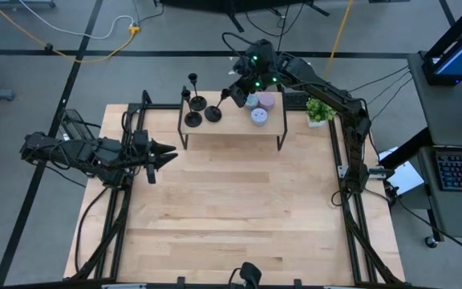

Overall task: Pick & Place candle stick holders
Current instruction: Put the black candle holder on the shelf, then return to Home Position

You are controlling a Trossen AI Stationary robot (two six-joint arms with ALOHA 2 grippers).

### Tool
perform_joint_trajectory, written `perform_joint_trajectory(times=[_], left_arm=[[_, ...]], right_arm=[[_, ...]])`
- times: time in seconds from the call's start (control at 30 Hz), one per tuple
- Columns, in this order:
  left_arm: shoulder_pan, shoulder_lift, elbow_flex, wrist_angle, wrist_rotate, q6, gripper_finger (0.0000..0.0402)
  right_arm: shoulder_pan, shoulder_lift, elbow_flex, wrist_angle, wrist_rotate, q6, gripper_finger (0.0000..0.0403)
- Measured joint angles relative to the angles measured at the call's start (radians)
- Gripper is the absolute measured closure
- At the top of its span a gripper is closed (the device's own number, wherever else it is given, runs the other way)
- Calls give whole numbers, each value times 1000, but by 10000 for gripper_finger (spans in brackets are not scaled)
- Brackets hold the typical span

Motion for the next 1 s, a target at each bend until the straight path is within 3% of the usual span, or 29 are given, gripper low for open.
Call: perform_joint_trajectory(times=[0.5, 0.73, 0.83, 1.0], left_arm=[[0, 0, 0, -7, 0, 0, 272], [0, 0, 0, -8, 0, 1, 272], [0, 0, 0, -19, 0, 0, 272], [0, 0, 0, -72, 2, -15, 272]], right_arm=[[0, -1, 0, 133, 0, -14, 283], [0, -31, 0, 73, 0, -54, 292], [0, -48, -1, -20, 6, -89, 311], [19, -77, -1, -145, 58, -128, 389]])
